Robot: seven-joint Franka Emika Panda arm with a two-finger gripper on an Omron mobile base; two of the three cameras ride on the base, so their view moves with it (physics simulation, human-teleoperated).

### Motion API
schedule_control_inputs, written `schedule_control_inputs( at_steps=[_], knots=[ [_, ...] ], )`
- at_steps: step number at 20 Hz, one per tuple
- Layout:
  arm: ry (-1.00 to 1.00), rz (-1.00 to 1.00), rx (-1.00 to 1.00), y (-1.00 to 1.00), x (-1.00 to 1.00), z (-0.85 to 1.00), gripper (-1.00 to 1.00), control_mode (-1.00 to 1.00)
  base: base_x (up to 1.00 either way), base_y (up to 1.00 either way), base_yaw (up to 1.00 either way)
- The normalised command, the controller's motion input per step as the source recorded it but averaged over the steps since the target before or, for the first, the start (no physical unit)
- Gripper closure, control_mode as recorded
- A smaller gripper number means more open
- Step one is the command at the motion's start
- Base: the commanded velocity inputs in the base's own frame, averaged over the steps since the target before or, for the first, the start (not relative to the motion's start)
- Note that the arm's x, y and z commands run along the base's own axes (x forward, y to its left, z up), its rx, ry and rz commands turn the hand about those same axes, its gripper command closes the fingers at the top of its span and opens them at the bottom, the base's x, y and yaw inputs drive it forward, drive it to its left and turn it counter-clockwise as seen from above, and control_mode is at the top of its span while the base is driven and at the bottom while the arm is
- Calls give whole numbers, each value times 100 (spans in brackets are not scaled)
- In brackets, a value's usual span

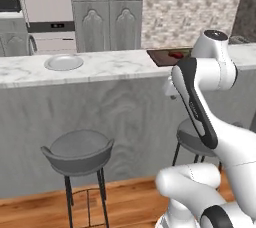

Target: Create a steak meal by picking up the steak and asparagus from the tray and placing them on the plate. Leave the eggplant on the tray.

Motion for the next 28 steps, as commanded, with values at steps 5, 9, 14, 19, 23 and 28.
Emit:
schedule_control_inputs(
  at_steps=[5, 9, 14, 19, 23, 28],
  knots=[
    [0, 0, 0, 0, 0, 0, -100, 100, 68, 9, 0],
    [0, 0, 0, 0, 0, 0, -100, 100, 67, 15, 0],
    [0, 0, 0, 0, 0, 0, -100, 100, 67, 25, 0],
    [0, 0, 0, 0, 0, 0, -100, 100, 57, 38, -3],
    [0, 0, 0, 0, 0, 0, -100, 100, 50, 39, -4],
    [0, 0, 0, 0, 0, 0, -100, 100, 54, 29, -3]
  ],
)
